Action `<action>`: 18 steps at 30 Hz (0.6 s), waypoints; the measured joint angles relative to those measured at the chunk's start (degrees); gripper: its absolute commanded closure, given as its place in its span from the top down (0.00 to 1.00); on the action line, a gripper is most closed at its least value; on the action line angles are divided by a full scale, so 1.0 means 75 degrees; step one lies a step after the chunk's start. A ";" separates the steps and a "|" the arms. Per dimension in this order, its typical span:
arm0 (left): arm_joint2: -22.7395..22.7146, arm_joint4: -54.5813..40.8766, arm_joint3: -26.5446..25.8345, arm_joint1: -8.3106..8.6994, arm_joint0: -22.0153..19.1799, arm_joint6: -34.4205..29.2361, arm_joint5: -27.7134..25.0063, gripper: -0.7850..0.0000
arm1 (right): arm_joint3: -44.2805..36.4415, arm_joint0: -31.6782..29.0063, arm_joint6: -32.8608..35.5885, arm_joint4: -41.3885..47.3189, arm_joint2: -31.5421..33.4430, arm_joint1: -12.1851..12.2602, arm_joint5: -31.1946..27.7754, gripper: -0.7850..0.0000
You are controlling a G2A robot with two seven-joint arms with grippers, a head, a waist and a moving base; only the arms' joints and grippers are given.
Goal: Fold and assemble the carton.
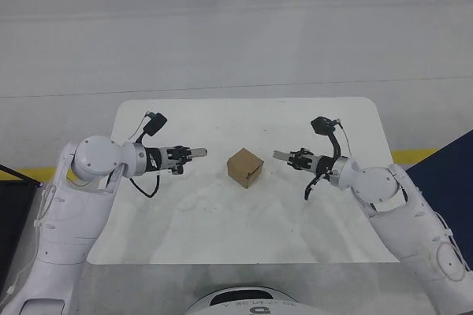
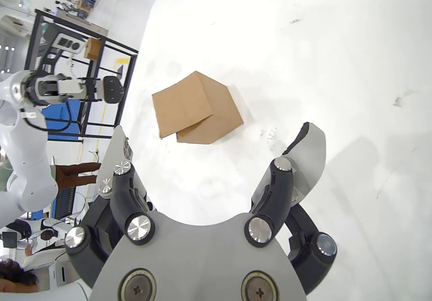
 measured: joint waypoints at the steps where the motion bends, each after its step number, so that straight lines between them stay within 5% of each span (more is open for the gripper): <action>1: -0.0006 0.0006 -0.0025 0.0012 0.0016 0.0006 0.0021 1.00 | 0.0236 0.0297 0.0117 -0.0094 -0.0247 -0.0056 0.0068 0.87; 10: -0.0102 -0.0084 -0.0114 0.0103 0.0180 0.0024 0.0036 1.00 | 0.1636 0.1820 0.0601 -0.0055 -0.1882 -0.0531 -0.0432 0.76; 18: -0.0310 -0.0110 -0.0124 0.0213 0.0407 -0.0063 -0.0037 1.00 | 0.2124 0.2135 0.0769 0.0268 -0.2494 -0.0770 -0.0940 0.73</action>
